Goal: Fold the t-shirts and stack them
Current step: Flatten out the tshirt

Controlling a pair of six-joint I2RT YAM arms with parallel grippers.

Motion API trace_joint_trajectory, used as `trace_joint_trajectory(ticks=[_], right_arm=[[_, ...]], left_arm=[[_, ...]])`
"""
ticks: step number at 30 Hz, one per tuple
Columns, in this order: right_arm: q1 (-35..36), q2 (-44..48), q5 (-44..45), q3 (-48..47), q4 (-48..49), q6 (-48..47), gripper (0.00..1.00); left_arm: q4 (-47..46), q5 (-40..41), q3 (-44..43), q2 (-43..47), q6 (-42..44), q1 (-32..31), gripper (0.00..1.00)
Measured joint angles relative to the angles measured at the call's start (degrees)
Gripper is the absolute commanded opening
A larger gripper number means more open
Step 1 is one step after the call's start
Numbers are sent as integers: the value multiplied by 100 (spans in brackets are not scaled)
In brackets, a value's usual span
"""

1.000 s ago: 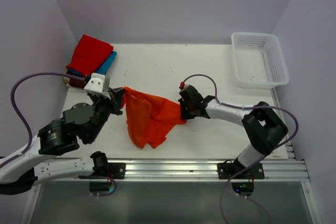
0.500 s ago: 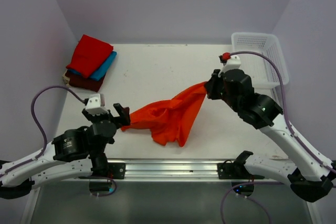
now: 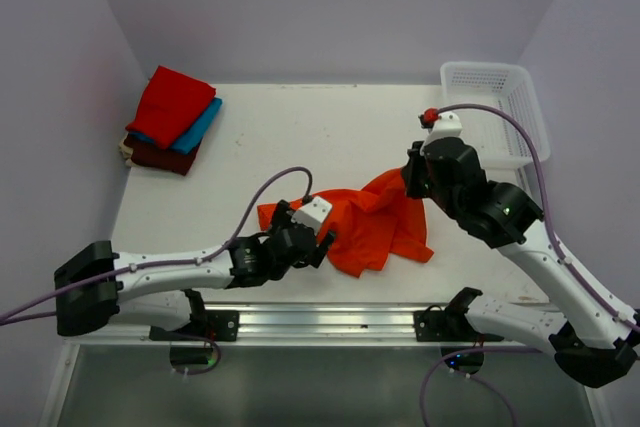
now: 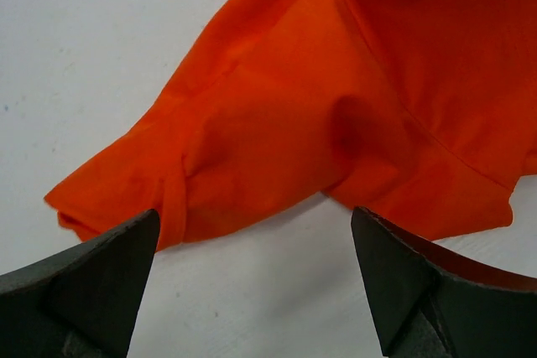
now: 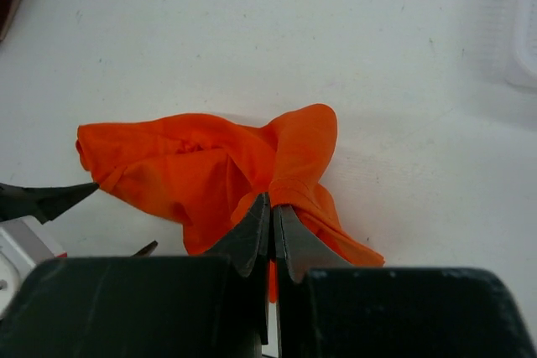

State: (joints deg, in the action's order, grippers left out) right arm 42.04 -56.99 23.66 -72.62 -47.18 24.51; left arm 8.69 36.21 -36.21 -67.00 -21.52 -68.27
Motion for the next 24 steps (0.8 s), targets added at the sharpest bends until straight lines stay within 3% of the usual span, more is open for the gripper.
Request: trace_joint_trajectory(ticks=[10,18,21,22,24], right_arm=[[0,50,-7,264,-50,-9,0],[0,105,-17,365,-85,-9,0],[2,140,-13,365,-90,-7,0],[0,151,-11,367,-92,-7,0],[2,190,4,385,-94,-4,0]], left_arm=[[-1921,-813,-426,-1043,1657,450,100],[-2087,-2090,-826,-2004,2055,1502,90],[-1969,-2535,-1001,-2223,2087,1521,73],[-1926,-2691,-1069,-2291,2103,1515,55],[-1803,-2988,-1198,-2387,2107,1499,36]])
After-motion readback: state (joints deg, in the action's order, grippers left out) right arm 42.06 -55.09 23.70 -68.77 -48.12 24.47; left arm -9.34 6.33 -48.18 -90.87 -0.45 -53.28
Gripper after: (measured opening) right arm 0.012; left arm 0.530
